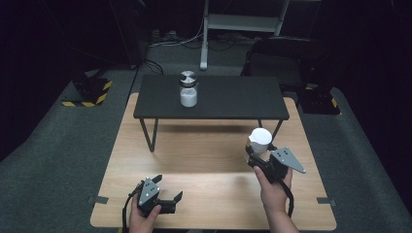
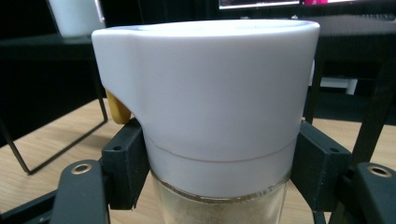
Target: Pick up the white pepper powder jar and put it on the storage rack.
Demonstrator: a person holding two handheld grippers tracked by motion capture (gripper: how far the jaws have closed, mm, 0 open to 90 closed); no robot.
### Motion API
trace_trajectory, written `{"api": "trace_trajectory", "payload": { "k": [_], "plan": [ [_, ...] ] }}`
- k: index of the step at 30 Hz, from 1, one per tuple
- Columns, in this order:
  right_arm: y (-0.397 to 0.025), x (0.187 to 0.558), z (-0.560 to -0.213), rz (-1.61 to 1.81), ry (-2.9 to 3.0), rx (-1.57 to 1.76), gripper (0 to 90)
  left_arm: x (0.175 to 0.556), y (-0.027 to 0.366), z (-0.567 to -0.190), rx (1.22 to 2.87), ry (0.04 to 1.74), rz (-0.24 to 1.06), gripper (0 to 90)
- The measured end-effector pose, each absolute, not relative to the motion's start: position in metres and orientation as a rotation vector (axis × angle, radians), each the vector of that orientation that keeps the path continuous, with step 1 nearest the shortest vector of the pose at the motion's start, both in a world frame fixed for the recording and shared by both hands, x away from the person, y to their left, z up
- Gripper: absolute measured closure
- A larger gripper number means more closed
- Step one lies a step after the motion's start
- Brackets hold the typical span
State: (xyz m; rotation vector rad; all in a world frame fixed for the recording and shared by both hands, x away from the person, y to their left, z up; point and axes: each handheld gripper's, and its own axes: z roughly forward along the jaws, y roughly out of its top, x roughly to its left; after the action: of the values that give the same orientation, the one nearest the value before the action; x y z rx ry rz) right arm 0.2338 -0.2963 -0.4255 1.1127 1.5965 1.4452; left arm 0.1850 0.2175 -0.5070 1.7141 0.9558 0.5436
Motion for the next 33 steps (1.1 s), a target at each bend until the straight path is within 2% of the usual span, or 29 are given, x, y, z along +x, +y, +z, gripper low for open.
{"api": "trace_trajectory", "payload": {
  "k": [16, 33],
  "plan": [
    [-0.296, 0.232, -0.39, 1.482, 1.556, 1.07, 29.9, 0.186, 0.219, -0.507, 1.717, 0.955, 0.536, 0.4],
    [-0.292, 0.248, -0.349, 1.524, 1.496, 1.044, 30.0, 0.187, 0.221, -0.507, 1.708, 0.959, 0.521, 0.4]
  ]
}}
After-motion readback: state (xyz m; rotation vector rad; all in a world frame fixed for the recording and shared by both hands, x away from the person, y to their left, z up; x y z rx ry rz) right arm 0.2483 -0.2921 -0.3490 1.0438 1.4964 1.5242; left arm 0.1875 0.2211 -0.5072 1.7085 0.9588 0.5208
